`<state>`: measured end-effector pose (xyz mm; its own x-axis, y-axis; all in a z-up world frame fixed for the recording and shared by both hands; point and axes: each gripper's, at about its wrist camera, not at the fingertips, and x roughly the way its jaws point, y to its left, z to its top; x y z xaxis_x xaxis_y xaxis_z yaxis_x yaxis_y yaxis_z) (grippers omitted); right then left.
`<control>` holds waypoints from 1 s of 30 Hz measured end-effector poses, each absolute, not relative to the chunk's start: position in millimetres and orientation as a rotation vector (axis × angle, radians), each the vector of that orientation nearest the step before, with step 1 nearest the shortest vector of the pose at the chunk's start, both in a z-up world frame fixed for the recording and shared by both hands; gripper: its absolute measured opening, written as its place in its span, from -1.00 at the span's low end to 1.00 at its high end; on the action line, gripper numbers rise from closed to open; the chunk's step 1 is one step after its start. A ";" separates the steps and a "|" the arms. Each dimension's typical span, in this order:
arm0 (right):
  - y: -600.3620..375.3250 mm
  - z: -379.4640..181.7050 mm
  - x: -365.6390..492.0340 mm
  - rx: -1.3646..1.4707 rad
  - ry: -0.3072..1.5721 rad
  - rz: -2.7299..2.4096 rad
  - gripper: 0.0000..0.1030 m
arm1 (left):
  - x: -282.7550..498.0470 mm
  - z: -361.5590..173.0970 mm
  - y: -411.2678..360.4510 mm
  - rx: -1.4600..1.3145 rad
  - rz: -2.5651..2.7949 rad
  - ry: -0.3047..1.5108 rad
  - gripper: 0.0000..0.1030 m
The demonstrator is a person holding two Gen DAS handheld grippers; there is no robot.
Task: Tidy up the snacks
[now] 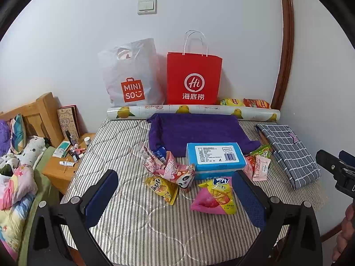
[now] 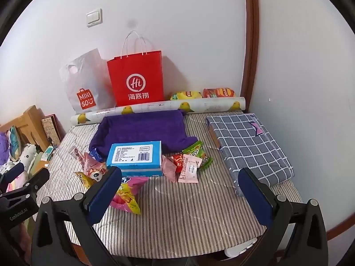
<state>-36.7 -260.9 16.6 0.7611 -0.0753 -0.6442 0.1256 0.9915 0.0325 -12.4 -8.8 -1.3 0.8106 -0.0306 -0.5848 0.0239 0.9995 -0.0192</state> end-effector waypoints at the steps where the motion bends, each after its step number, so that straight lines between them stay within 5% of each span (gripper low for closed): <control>1: -260.7 16.3 -37.5 0.075 0.697 -0.110 1.00 | -12.1 -0.9 -8.5 -0.012 -0.031 0.626 1.00; 30: -259.0 16.7 -52.0 0.087 0.699 -0.101 1.00 | -20.8 2.7 -10.3 -0.018 -0.036 0.622 1.00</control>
<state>-52.0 -259.0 16.7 0.7611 -0.0631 -0.6456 0.1214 0.9915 0.0461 -20.8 -10.3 2.7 0.8120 -0.0394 -0.5823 0.0284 0.9992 -0.0280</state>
